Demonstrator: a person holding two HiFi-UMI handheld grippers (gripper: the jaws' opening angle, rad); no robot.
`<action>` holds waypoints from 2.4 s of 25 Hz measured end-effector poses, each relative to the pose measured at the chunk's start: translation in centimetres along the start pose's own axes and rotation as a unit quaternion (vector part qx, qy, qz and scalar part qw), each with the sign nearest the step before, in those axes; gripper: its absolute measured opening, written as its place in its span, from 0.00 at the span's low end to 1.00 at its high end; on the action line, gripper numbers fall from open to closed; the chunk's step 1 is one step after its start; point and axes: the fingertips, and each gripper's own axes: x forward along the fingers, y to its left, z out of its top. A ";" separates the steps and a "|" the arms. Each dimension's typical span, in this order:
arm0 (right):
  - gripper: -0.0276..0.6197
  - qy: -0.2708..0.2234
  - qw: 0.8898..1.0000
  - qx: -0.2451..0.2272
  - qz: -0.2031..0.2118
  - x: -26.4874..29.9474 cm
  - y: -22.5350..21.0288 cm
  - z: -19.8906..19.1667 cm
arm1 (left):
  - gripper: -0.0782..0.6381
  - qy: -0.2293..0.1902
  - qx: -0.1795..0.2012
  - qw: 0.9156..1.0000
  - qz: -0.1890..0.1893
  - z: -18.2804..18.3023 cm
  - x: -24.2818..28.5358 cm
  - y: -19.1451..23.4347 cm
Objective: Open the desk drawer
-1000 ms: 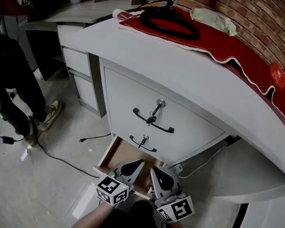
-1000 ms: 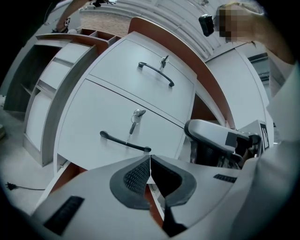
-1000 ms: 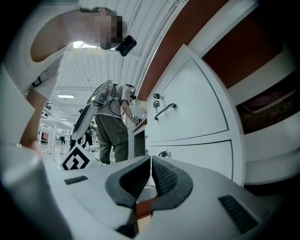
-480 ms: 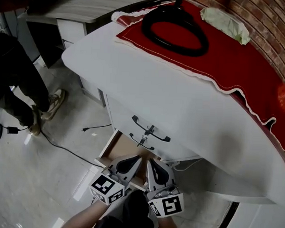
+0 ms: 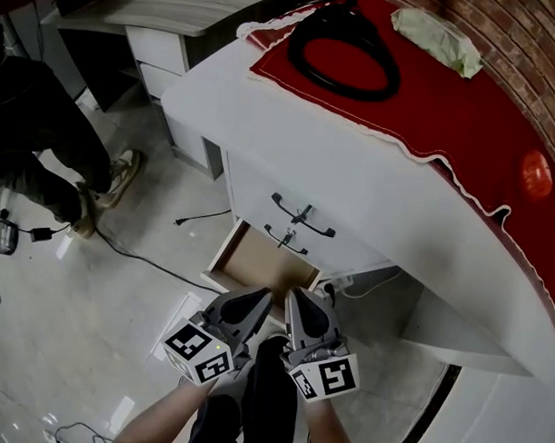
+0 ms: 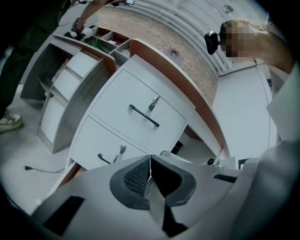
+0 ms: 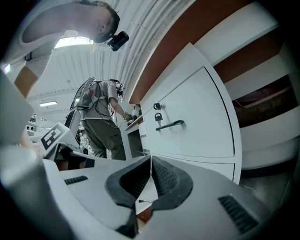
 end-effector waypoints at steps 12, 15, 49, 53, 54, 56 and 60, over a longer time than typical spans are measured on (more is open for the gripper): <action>0.07 0.004 0.993 0.120 -0.021 -4.0 3.7 4.3 | 0.13 0.009 -0.160 0.987 0.001 2.2 -5.9 -3.2; 0.07 0.005 0.991 0.130 -0.004 -4.2 4.7 5.6 | 0.13 -0.001 -0.178 0.984 -0.003 3.3 -6.3 -3.9; 0.08 -0.036 0.934 0.354 0.006 1.4 -4.2 6.4 | 0.33 -0.082 -0.403 0.911 -0.007 10.3 6.9 4.9; 0.08 -0.035 0.937 0.348 0.013 0.7 -4.6 6.7 | 0.33 -0.098 -0.421 0.901 -0.017 11.2 8.0 5.1; 0.08 -0.032 0.938 0.344 0.014 0.6 -4.7 6.7 | 0.33 -0.099 -0.419 0.903 -0.022 11.5 8.3 5.0; 0.08 -0.028 0.939 0.341 0.013 0.4 -5.1 6.6 | 0.33 -0.101 -0.419 0.902 -0.030 11.8 8.5 4.8; 0.08 -0.033 0.934 0.355 -0.001 -0.1 -6.0 6.0 | 0.30 -0.116 -0.426 0.896 -0.035 11.8 8.5 4.5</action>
